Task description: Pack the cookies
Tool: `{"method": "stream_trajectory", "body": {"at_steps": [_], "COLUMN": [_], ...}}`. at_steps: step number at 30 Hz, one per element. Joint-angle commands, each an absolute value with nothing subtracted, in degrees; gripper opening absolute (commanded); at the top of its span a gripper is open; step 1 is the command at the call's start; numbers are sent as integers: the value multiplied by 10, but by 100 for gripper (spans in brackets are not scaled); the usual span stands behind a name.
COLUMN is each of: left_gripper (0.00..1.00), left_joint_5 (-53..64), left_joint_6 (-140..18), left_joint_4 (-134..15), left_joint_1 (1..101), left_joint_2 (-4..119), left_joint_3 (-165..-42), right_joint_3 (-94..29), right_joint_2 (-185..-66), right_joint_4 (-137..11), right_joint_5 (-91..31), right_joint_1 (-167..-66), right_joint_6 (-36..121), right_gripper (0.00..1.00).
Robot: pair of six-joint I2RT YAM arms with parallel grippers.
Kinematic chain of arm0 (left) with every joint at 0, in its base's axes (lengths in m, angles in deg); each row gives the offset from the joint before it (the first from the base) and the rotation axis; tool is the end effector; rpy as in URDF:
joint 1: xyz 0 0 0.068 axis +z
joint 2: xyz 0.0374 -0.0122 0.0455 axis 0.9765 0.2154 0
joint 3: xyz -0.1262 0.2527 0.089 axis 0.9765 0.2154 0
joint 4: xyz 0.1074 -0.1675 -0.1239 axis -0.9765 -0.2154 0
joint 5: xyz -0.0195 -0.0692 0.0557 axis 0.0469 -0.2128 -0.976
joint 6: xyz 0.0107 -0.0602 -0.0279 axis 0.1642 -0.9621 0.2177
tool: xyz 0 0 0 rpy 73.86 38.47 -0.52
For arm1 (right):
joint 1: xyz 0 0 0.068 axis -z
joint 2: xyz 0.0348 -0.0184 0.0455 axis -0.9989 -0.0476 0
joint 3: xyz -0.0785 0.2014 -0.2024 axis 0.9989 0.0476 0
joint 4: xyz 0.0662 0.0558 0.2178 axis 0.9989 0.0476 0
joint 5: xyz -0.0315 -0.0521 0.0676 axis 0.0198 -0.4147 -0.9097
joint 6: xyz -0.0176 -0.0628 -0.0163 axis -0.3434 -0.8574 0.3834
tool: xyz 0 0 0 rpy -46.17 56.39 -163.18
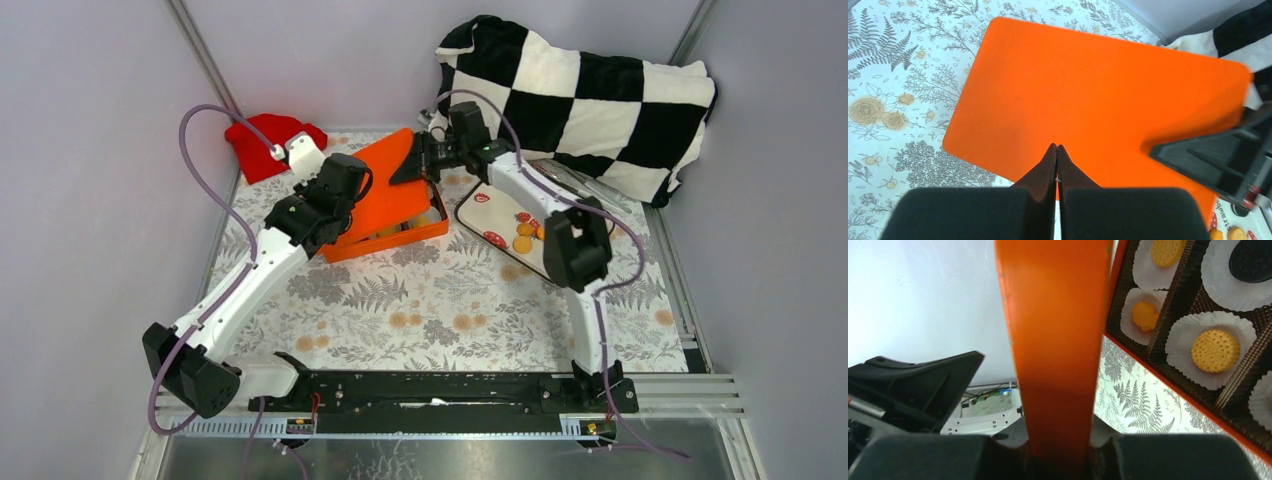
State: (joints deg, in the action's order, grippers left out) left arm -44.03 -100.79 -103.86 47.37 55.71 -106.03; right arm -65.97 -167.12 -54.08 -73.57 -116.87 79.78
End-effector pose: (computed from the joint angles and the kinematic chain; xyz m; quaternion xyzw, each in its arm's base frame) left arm 0.2252 -0.0901 0.3797 -0.2977 0.8108 -0.0088 0.5038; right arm 0.4125 0.2822 0.3246 -0.1415 0.7749 0.5873 0.1857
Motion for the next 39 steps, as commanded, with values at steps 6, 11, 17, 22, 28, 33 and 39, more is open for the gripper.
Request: {"method": "stream_trajectory", "body": {"at_steps": [6, 11, 17, 22, 28, 33, 39], "left_gripper": [0, 0, 0, 0, 0, 0, 0], "left_joint_5": [-474, -466, -444, -437, -425, -430, -443], "left_joint_6": [-999, -993, -985, -985, -984, -977, -975], "left_joint_4": [-1037, -1031, -998, -984, -978, -973, -970], "left_joint_1": [481, 483, 482, 482, 481, 481, 481], "left_joint_2": [562, 574, 579, 603, 625, 616, 606], "left_joint_3": [-1029, -1023, -997, -984, -977, -970, -965], "right_joint_3": [-772, -758, -760, -775, -703, -806, -799], "right_joint_2": [-1801, -1833, -1871, -1917, -1903, -1981, -2001], "right_joint_4": [-650, -731, -781, -811, -1079, -1297, -1256], "right_joint_5": [-898, -912, -947, -984, -980, -985, -1013], "right_joint_1": [-1138, -1106, -1066, -1057, -1057, -1058, -1065], "right_joint_6": [873, 928, 976, 1010, 1187, 1416, 1399], "right_gripper": [0, 0, 0, 0, 0, 0, 0]}}
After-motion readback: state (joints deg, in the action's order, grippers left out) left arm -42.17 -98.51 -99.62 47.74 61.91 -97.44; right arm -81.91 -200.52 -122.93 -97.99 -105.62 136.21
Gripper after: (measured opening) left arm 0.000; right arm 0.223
